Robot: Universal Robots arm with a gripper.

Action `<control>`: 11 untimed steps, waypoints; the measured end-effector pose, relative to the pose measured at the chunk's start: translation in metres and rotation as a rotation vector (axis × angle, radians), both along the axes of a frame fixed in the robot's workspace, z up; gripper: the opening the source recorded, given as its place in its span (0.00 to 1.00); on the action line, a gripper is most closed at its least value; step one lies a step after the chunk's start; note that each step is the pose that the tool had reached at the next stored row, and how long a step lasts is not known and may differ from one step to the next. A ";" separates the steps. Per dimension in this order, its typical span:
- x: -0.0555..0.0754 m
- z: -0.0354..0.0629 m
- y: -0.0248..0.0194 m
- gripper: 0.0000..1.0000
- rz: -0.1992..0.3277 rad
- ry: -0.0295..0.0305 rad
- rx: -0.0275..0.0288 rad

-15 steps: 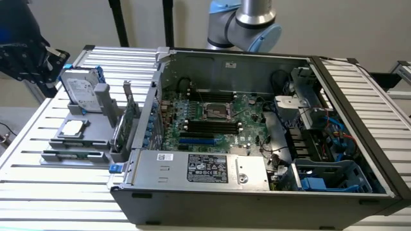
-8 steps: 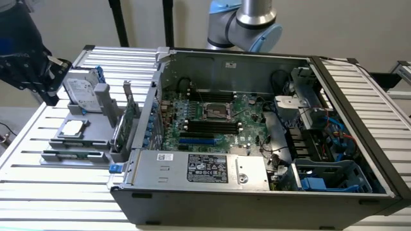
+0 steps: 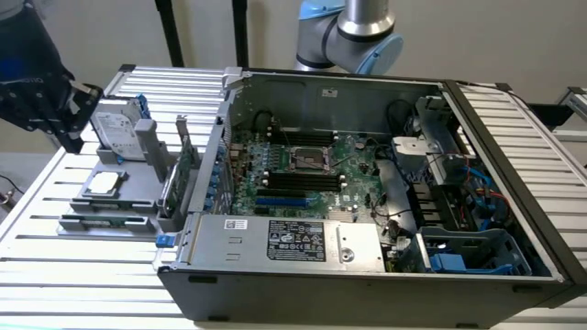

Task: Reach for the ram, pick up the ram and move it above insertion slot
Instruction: 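Pick up the ram and move it above insertion slot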

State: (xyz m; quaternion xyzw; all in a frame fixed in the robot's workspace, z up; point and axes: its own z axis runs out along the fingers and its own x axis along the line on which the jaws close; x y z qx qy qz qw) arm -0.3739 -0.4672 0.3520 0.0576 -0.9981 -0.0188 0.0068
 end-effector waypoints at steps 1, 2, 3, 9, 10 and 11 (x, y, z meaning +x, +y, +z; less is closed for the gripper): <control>0.000 0.0000 0.0000 0.11 0.018 0.0000 0.0000; 0.000 -0.0001 0.0000 0.11 0.036 0.0001 0.0000; 0.000 -0.0001 0.0000 0.11 0.054 0.0002 0.0000; 0.000 -0.0002 0.0000 0.11 0.163 0.0004 0.0000; 0.000 -0.0002 0.0000 0.11 0.181 0.0004 0.0000; 0.000 -0.0003 0.0000 0.11 0.199 0.0005 -0.0001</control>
